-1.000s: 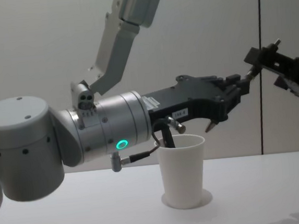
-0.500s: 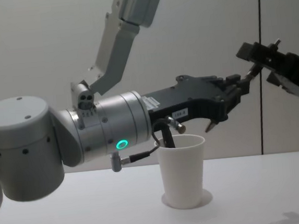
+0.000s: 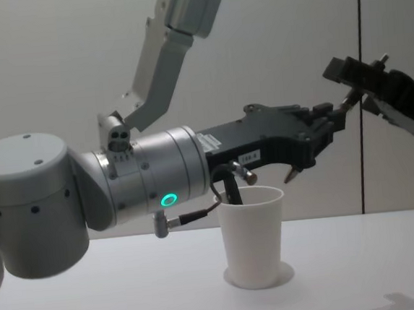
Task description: Place the pen into the pen holder.
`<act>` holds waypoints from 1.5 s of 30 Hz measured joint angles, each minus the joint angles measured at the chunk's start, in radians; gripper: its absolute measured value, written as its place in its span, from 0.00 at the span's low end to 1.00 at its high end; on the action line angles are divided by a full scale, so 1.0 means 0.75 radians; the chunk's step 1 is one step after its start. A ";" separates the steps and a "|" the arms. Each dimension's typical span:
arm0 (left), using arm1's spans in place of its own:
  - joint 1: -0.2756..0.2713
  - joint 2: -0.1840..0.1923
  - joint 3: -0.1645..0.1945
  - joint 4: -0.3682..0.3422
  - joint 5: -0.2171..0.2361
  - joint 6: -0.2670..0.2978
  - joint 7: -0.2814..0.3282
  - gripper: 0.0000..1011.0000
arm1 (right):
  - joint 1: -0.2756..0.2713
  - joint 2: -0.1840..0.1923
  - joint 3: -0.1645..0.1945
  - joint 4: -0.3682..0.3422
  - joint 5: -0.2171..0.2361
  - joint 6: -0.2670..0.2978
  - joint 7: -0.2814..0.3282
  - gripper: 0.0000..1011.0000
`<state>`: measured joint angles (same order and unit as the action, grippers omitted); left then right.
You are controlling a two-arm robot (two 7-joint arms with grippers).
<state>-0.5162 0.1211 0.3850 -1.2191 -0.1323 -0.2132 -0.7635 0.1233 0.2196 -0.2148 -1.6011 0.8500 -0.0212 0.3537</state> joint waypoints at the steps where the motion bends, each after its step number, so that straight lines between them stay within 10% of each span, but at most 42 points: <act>1: 0.000 0.000 0.000 0.000 0.000 0.000 0.000 0.13 | 0.001 0.000 0.000 0.001 0.000 0.000 -0.001 0.90; 24: 0.000 0.000 0.000 0.000 0.000 0.000 0.000 0.13 | 0.008 0.001 -0.004 0.002 0.002 -0.015 -0.010 0.18; 45: 0.000 0.000 0.000 0.000 0.000 0.000 0.000 0.13 | 0.010 0.006 -0.007 -0.004 -0.016 -0.034 -0.016 0.14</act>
<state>-0.5162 0.1211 0.3849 -1.2190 -0.1324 -0.2133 -0.7635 0.1309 0.2239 -0.2200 -1.6040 0.8380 -0.0466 0.3414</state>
